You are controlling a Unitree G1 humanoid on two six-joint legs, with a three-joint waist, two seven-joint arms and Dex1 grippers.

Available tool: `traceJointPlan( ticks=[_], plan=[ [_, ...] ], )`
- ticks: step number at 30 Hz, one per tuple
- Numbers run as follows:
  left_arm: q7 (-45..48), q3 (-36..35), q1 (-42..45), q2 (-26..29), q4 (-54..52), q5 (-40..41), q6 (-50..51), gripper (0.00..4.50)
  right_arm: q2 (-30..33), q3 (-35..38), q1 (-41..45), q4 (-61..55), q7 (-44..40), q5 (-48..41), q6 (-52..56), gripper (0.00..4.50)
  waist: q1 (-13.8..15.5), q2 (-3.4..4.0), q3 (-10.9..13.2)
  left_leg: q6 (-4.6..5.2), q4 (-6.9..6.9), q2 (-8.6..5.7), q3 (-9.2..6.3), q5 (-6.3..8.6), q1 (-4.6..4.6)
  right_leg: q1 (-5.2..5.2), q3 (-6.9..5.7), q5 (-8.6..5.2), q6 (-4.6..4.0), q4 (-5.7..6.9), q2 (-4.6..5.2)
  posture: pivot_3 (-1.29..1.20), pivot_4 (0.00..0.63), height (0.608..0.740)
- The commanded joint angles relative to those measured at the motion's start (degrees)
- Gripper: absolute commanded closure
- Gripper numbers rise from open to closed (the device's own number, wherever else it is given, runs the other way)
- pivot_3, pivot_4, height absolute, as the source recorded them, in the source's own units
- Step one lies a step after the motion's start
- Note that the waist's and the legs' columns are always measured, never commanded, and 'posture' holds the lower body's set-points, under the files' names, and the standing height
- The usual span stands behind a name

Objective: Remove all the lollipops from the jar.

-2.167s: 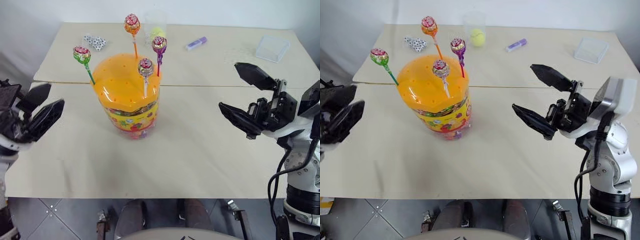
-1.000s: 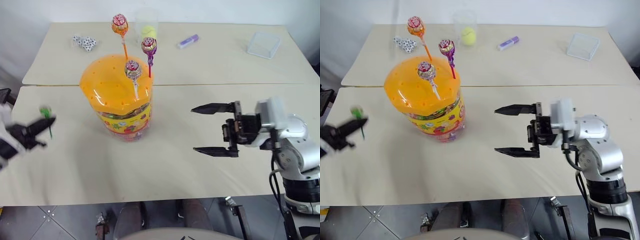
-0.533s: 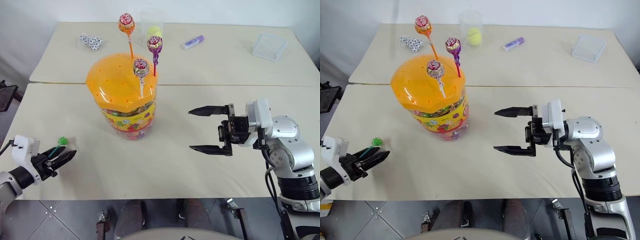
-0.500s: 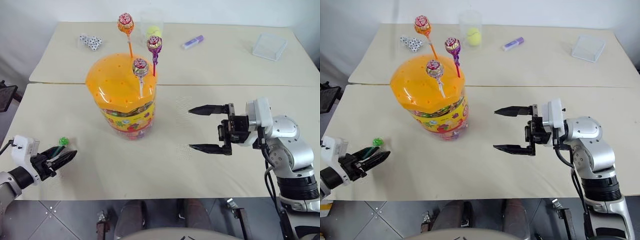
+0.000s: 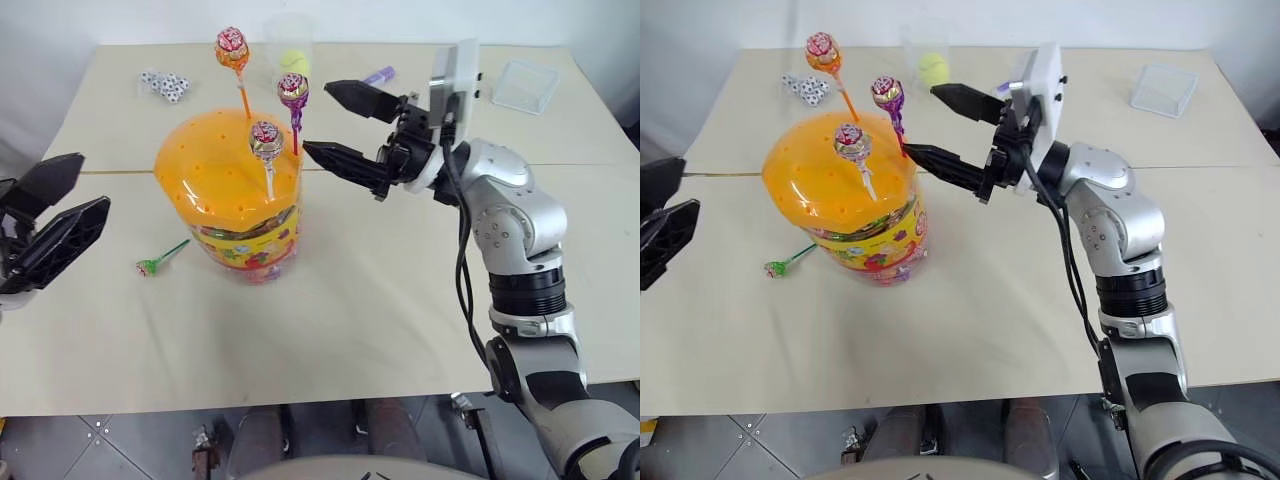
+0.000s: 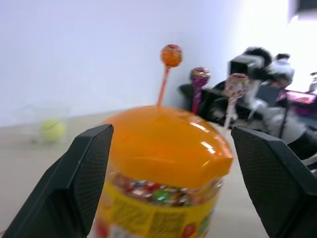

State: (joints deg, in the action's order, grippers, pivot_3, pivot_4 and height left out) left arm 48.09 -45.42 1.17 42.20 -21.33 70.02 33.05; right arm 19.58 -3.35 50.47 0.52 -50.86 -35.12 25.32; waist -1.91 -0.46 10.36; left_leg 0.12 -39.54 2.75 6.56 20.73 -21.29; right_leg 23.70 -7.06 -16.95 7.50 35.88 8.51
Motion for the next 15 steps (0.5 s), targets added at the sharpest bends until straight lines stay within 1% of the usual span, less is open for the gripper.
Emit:
traceJointPlan(
  ticks=[1, 4, 5, 12, 15],
  plan=[
    [-0.5, -0.8, 0.1, 0.1, -1.2, 2.8, 0.0, 0.46, -0.6, 0.4, 1.7, -1.4, -0.3, -0.6, 1.3, 0.0, -0.2, 0.0, 0.0, -0.01, 0.0, 0.02, 0.0, 0.0, 0.0, 0.0, 0.0, 0.0, 0.0, -0.01, -0.02, 0.0, 0.15, 0.74],
    [0.0, -1.0, -0.1, 0.2, -0.1, 3.3, -0.1, 0.43, -1.6, 0.2, 2.6, -1.8, -0.6, -1.4, 2.5, 0.53, -0.2, 0.0, 0.0, -0.07, -0.03, 0.06, 0.05, -0.04, 0.03, -0.01, 0.03, 0.0, 0.0, -0.01, -0.06, 0.0, 0.15, 0.74],
    [0.2, -1.1, -0.2, 0.2, 0.1, 3.5, -0.1, 0.43, -2.1, 0.1, 3.0, -2.0, -0.7, -1.6, 2.8, 0.81, -0.3, 0.0, 0.0, -0.08, -0.04, 0.06, 0.08, -0.05, 0.03, -0.01, 0.06, 0.0, 0.0, -0.01, -0.06, 0.0, 0.15, 0.74],
    [2.4, -1.0, -1.5, -0.6, 1.6, 3.7, -0.5, 0.43, -3.8, -1.7, 4.4, -3.4, -3.1, -1.8, 5.5, 3.17, -0.2, 0.0, 0.0, -0.08, -0.04, 0.07, 0.1, -0.05, 0.04, 0.0, 0.08, 0.0, 0.0, -0.01, -0.07, 0.0, 0.15, 0.74],
    [3.1, -1.3, -2.1, -0.6, 2.0, 3.8, -0.4, 0.43, -4.6, -2.2, 4.8, -2.8, -3.4, -0.8, 5.0, 3.17, -0.1, 0.0, 0.0, -0.08, -0.04, 0.07, 0.1, -0.05, 0.02, 0.0, 0.08, 0.0, 0.0, -0.02, -0.07, 0.0, 0.15, 0.74]
  ],
)
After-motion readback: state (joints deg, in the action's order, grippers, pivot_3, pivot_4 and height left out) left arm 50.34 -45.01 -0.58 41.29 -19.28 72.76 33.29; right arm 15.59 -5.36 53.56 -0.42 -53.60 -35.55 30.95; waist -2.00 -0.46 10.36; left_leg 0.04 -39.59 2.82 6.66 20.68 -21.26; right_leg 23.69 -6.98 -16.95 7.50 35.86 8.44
